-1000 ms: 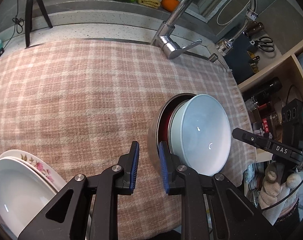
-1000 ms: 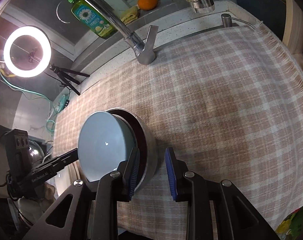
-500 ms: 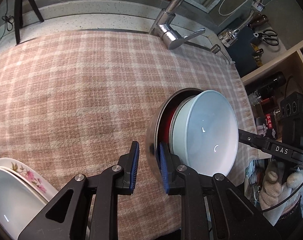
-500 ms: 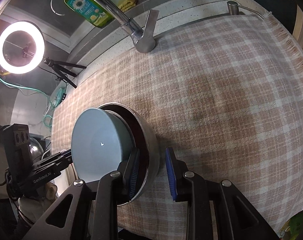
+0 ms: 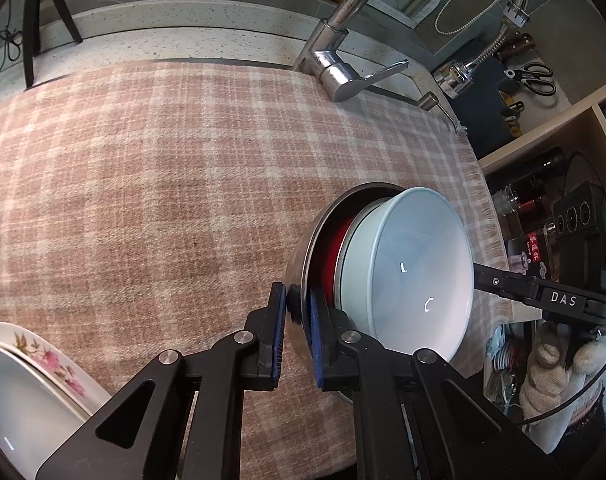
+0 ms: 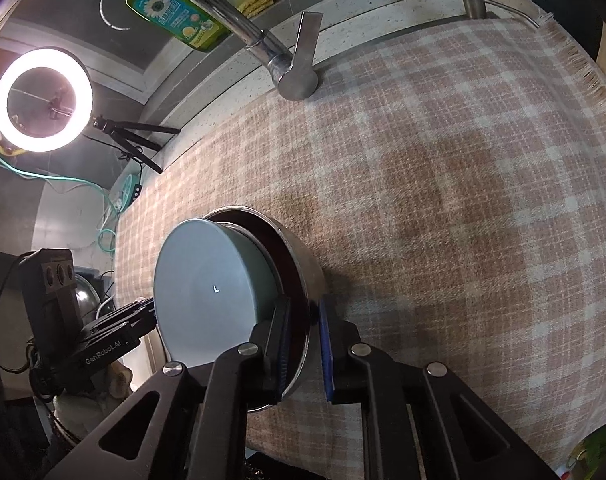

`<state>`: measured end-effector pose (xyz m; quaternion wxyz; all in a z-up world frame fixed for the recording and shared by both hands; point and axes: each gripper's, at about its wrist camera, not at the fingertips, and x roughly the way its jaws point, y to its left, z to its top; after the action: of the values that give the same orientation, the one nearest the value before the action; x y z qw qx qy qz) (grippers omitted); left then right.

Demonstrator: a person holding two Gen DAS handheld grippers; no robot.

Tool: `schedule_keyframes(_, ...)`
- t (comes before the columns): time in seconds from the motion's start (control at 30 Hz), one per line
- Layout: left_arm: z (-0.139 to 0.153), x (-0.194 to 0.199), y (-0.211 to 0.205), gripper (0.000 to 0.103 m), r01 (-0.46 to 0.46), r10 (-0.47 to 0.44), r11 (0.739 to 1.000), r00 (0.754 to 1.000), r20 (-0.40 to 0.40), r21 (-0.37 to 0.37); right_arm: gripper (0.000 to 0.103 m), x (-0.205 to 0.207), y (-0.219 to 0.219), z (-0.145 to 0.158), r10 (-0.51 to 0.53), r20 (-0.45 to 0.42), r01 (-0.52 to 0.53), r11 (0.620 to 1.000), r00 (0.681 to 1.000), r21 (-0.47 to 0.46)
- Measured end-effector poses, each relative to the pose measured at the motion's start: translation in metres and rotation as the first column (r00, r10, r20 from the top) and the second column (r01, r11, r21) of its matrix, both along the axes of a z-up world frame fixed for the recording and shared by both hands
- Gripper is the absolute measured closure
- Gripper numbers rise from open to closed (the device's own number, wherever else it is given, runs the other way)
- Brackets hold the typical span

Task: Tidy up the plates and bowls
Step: 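Close the right gripper on the rim of the nested bowl stack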

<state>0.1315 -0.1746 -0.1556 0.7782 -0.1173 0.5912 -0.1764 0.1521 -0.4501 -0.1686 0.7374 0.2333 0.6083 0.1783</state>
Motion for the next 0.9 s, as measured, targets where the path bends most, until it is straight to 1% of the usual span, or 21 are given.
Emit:
schedule_keyframes(0.07,-0.0005,0.0001,0.001,0.094,-0.004,0.004,1.0,1.0,-0.002,-0.005,0.096,0.0009,-0.0016,-0.0021,-0.004,-0.009,0.004,1.0,1.0,0.006)
schedule_keyframes(0.17,0.0003,-0.0003,0.0,0.094,-0.003,0.003,1.0,1.0,0.002,-0.005,0.096,0.0005,-0.0035,-0.0034,-0.007,-0.013,0.007,1.0,1.0,0.01)
schedule_keyframes(0.3,0.0015,-0.0007,-0.0015,0.094,-0.001,0.001,1.0,1.0,0.008,0.003,0.096,-0.0005,-0.0014,-0.0018,-0.001,-0.006,0.001,1.0,1.0,-0.015)
schedule_keyframes(0.9,0.0037,-0.0034,0.0023,0.096,-0.038,0.038,0.999,0.999,0.008,0.008,0.096,0.0025,0.0022,0.0022,-0.014,-0.015,0.013,1.0,1.0,-0.021)
